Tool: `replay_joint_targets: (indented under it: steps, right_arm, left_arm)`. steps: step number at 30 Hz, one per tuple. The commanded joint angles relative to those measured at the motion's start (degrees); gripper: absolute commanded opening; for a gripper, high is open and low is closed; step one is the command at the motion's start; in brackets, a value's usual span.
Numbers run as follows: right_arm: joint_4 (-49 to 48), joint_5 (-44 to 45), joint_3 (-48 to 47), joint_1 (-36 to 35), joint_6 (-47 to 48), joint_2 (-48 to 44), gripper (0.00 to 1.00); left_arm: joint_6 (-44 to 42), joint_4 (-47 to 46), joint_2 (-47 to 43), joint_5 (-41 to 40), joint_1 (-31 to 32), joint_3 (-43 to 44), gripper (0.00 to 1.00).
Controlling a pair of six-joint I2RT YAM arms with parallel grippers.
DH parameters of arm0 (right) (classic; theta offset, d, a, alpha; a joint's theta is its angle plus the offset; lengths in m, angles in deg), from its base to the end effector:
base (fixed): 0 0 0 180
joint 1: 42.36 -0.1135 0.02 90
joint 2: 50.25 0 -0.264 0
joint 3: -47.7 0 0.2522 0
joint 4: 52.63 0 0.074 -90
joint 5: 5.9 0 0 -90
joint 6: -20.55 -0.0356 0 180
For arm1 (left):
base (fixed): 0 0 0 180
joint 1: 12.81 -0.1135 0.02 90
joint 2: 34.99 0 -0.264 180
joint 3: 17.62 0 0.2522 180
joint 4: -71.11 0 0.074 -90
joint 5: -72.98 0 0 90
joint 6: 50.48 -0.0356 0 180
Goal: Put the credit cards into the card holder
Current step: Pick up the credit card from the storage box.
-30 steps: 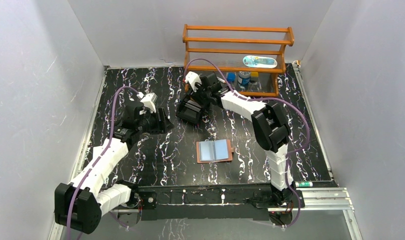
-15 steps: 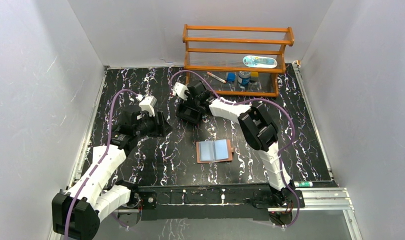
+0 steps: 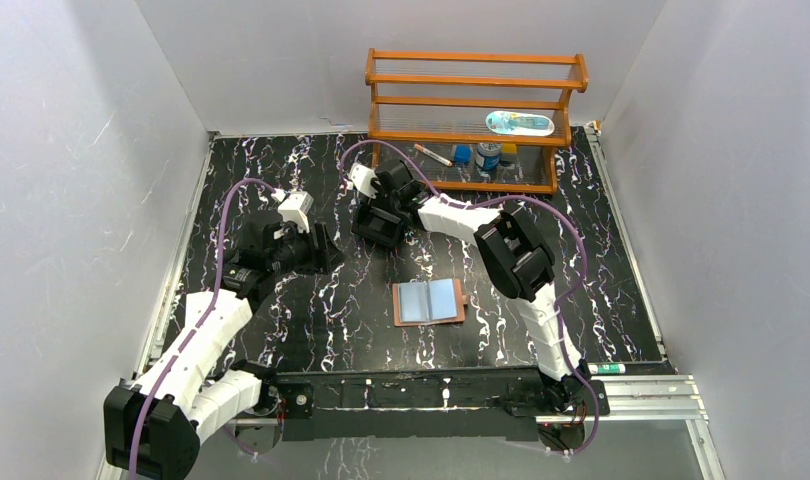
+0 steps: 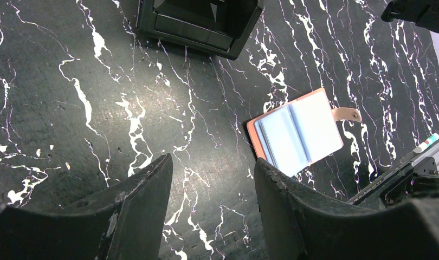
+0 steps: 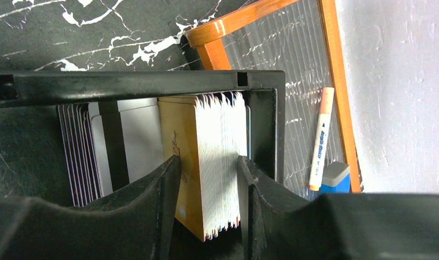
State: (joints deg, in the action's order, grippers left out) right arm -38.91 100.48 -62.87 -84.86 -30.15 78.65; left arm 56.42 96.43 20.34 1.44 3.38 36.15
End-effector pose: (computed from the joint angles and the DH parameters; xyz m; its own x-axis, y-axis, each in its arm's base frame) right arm 0.3878 0.3418 0.1822 -0.0038 -0.8277 -0.5611 -0.6130 0.4453 -0.6526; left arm 0.2063 -0.0716 0.2750 -0.5712 -0.1213 -0.8118 0.3864 0.8329 -0.3963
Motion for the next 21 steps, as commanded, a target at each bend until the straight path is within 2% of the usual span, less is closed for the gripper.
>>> replay_joint_targets:
  steps: [1,21]
  right_arm:
    - [-1.4,0.5,-2.9,0.3,-0.3,0.6,0.46]
    - [-0.2,-1.2,-4.6,1.2,-6.0,-4.3,0.29]
  left_arm:
    - [-0.7,-0.6,-1.5,-0.4,0.0,-0.4,0.56]
    - [-0.4,-0.8,-1.4,-0.4,0.0,-0.5,0.56]
